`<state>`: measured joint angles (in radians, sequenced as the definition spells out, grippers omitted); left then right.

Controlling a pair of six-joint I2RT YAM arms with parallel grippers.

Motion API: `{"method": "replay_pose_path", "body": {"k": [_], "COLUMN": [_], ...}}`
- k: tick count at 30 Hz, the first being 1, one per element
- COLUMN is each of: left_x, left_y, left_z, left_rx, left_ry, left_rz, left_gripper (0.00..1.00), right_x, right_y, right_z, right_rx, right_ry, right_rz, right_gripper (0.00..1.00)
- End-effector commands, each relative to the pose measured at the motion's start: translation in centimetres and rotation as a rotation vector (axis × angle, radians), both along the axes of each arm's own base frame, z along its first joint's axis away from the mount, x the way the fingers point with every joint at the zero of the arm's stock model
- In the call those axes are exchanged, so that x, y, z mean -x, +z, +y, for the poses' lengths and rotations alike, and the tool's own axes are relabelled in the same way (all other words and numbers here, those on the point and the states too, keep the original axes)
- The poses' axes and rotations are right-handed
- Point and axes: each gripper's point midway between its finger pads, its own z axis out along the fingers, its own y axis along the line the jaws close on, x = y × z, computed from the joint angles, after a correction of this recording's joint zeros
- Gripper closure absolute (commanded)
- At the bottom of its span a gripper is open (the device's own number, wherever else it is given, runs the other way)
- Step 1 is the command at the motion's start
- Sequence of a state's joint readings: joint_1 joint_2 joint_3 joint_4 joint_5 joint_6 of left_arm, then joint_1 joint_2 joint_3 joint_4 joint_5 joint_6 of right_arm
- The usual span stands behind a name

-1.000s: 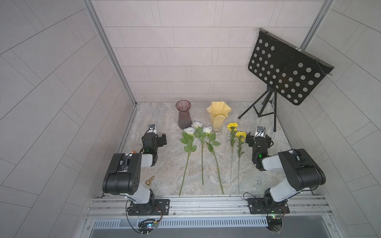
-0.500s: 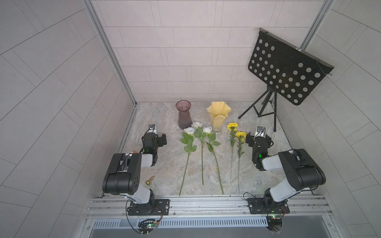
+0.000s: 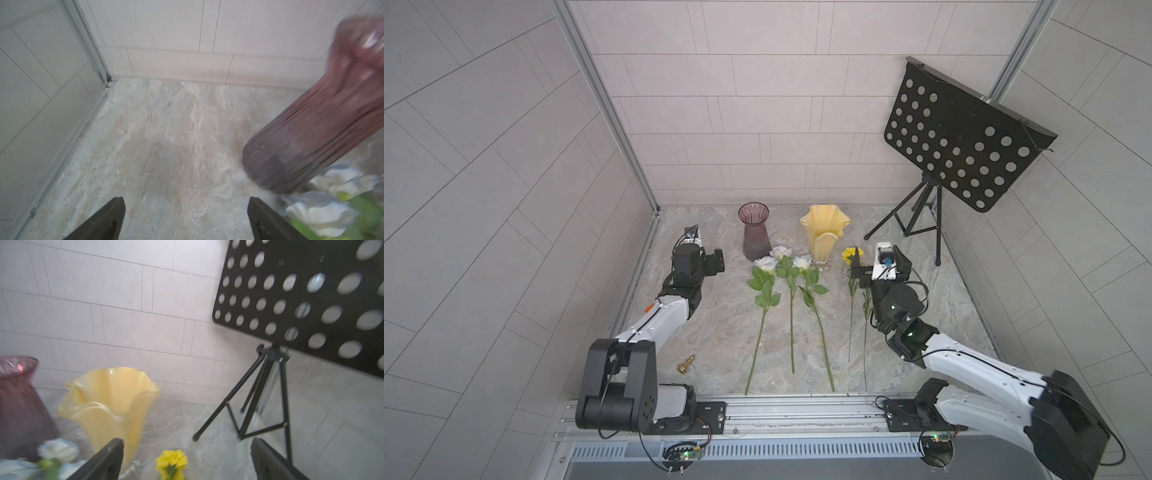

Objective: Arrange the flowers in different vases according to their colors
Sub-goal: Pick up the flower at the center of the board.

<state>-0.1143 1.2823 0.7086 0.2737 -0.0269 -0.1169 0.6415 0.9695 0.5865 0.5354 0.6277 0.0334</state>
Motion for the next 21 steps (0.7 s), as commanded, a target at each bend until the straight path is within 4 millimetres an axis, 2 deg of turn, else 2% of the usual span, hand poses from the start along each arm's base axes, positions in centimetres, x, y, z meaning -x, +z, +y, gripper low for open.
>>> {"method": "replay_pose_path", "body": {"k": [1, 4, 6, 7, 10, 13, 15, 16, 21], "left_x": [4.1, 7.8, 9.4, 9.6, 9.1, 9.4, 10.2, 10.4, 11.1], "left_y": [1.4, 3.5, 3.4, 2.7, 1.1, 1.2, 0.3, -0.3, -4.5], "left_z": [-7.6, -13.9, -16.0, -15.8, -12.9, -8.6, -5.5, -4.7, -3.9], "left_rx": [0.103, 0.168, 0.198, 0.229, 0.2, 0.111, 0.089, 0.103, 0.229], "left_ry": [-0.173, -0.333, -0.397, -0.37, -0.177, 0.053, 0.234, 0.287, 0.37], "left_rz": [0.032, -0.011, 0.001, 0.036, 0.109, 0.17, 0.188, 0.182, 0.193], "left_gripper": [0.0, 0.0, 0.0, 0.0, 0.0, 0.0, 0.0, 0.0, 0.0], "right_x": [2.3, 3.0, 3.0, 2.9, 2.3, 1.4, 0.7, 0.5, -0.4], "right_y": [-6.9, -9.9, -10.6, -10.7, -11.8, -13.2, -14.4, -14.8, -16.6], "right_z": [-1.3, -0.6, 0.7, 1.1, 2.2, 3.7, 4.9, 5.4, 7.9], "right_rx": [-0.214, -0.34, -0.354, -0.343, -0.284, -0.211, -0.151, -0.131, -0.067], "right_ry": [-0.025, 0.044, 0.139, 0.155, 0.179, 0.208, 0.235, 0.248, 0.301], "right_rz": [0.32, 0.314, 0.307, 0.312, 0.382, 0.474, 0.542, 0.57, 0.727], "right_gripper": [0.0, 0.0, 0.0, 0.0, 0.0, 0.0, 0.0, 0.0, 0.0]}}
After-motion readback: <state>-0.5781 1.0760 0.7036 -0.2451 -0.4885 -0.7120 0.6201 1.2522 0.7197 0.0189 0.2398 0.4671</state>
